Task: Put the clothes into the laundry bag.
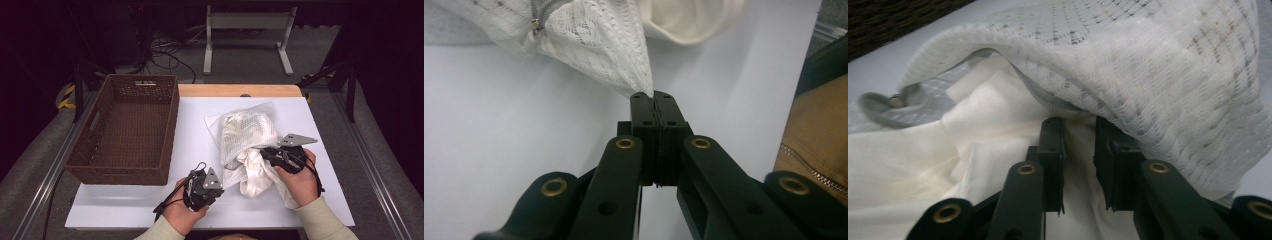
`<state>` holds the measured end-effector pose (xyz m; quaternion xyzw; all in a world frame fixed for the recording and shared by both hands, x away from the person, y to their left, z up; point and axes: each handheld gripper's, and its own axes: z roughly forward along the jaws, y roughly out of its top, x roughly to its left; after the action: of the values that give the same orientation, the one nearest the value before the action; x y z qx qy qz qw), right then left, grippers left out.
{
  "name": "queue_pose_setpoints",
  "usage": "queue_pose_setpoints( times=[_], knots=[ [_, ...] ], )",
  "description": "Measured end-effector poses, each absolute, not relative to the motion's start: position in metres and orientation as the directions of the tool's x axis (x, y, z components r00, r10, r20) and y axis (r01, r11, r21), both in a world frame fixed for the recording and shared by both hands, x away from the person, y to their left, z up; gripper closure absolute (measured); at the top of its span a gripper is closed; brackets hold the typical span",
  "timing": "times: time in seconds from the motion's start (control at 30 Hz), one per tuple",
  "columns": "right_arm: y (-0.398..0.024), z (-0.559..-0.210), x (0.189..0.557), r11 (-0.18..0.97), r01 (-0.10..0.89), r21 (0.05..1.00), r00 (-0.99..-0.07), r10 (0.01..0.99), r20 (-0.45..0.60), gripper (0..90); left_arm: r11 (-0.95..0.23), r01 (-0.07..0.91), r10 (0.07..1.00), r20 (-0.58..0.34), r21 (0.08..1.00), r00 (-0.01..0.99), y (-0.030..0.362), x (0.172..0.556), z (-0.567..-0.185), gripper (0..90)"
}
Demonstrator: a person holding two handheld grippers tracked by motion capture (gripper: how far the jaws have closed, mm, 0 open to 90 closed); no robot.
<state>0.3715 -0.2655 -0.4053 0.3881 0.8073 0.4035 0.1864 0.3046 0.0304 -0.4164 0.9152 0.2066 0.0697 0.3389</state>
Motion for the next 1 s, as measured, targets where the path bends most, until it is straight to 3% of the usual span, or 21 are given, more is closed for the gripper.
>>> queue_pose_setpoints(
  times=[0.13, 0.47, 0.73, 0.9, 1.0],
  knots=[
    [-0.270, -0.396, 0.360, 0.389, 0.487, 0.782, -0.663, 0.747, 0.041, 62.5, -0.659, 0.365, 0.459, -0.034, 0.657, 0.888, 0.042, 0.310, -0.418, 89.7],
    [-0.299, -0.366, 0.326, 0.420, 0.497, 0.759, -0.703, 0.708, 0.068, 58.6, -0.652, 0.384, 0.464, -0.057, 0.654, 0.884, 0.051, 0.313, -0.422, 89.6],
    [-0.311, -0.369, 0.309, 0.444, 0.503, 0.742, -0.708, 0.704, 0.058, 58.5, -0.645, 0.390, 0.468, -0.064, 0.658, 0.881, 0.055, 0.317, -0.423, 89.6],
    [-0.320, -0.382, 0.312, 0.489, 0.583, 0.649, -0.692, 0.717, 0.082, 55.6, -0.642, 0.391, 0.470, -0.065, 0.660, 0.880, 0.056, 0.318, -0.422, 89.6],
    [-0.320, -0.391, 0.311, 0.518, 0.621, 0.588, -0.686, 0.722, 0.090, 49.2, -0.642, 0.391, 0.471, -0.064, 0.660, 0.880, 0.056, 0.319, -0.423, 89.6]
  ],
)
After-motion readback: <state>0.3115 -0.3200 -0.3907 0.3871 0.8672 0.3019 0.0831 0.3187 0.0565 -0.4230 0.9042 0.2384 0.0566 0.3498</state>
